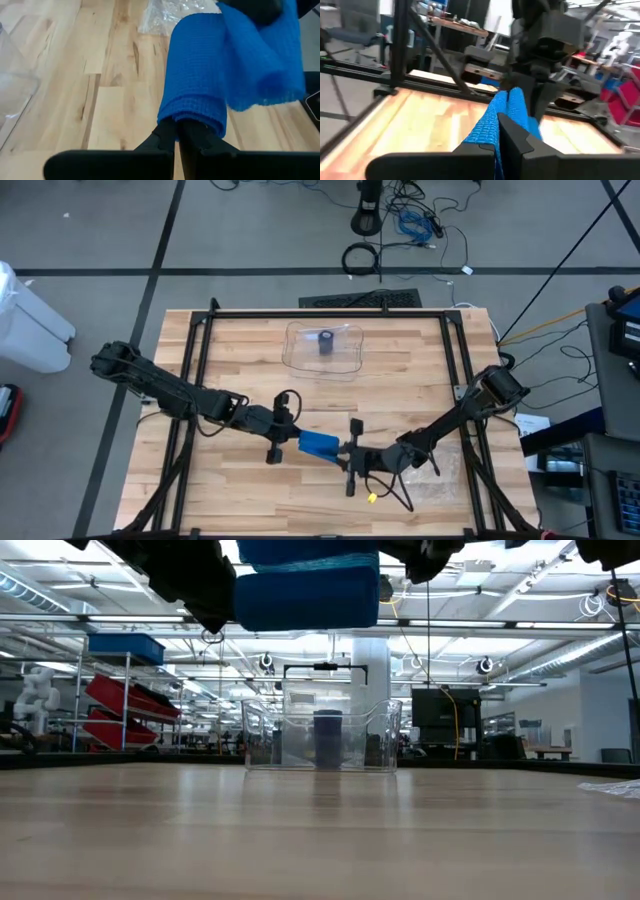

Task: Roll bandage
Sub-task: Roll the blue bandage

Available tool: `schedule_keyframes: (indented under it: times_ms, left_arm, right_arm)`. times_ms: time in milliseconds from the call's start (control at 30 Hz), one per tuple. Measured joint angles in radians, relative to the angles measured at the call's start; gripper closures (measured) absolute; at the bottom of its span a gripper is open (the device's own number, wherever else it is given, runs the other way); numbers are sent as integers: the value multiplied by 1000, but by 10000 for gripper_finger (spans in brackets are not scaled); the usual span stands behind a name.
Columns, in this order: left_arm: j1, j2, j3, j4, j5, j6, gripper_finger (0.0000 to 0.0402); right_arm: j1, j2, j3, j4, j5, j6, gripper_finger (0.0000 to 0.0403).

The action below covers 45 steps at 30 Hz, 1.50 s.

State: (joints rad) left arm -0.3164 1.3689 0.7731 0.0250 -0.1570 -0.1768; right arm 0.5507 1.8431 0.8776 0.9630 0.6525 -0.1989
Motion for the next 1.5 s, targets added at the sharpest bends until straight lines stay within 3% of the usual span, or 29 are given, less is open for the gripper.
schedule_keyframes:
  times_ms: [167, 400, 633, 867, 967, 1067, 1267, 1500]
  left_arm:
    - [0, 0, 0, -2, 19, 0, 395]
    - [0, 9, 0, -2, 73, 0, 395]
    - [11, 61, 0, 5, 148, 8, 395]
    - [23, 90, 0, 32, 211, 35, 395]
    - [28, 90, 0, 80, 147, 35, 395]
    - [43, 90, 0, 133, 87, 31, 395]
    - [48, 90, 0, 139, 75, 34, 395]
    - [48, 90, 0, 151, 23, 63, 395]
  right_arm:
    - [-9, 0, 0, 50, 95, -58, 403]
    - [-14, 1, 7, 153, 137, -185, 403]
    - [-6, 1, 87, 149, 240, -377, 403]
    - [12, 1, 124, 56, 312, -445, 403]
    - [21, 1, 125, 29, 293, -412, 403]
    - [29, 1, 126, -42, 214, -356, 403]
    - [22, 0, 126, -321, 0, -275, 403]
    - [19, 0, 126, -453, -18, -235, 380]
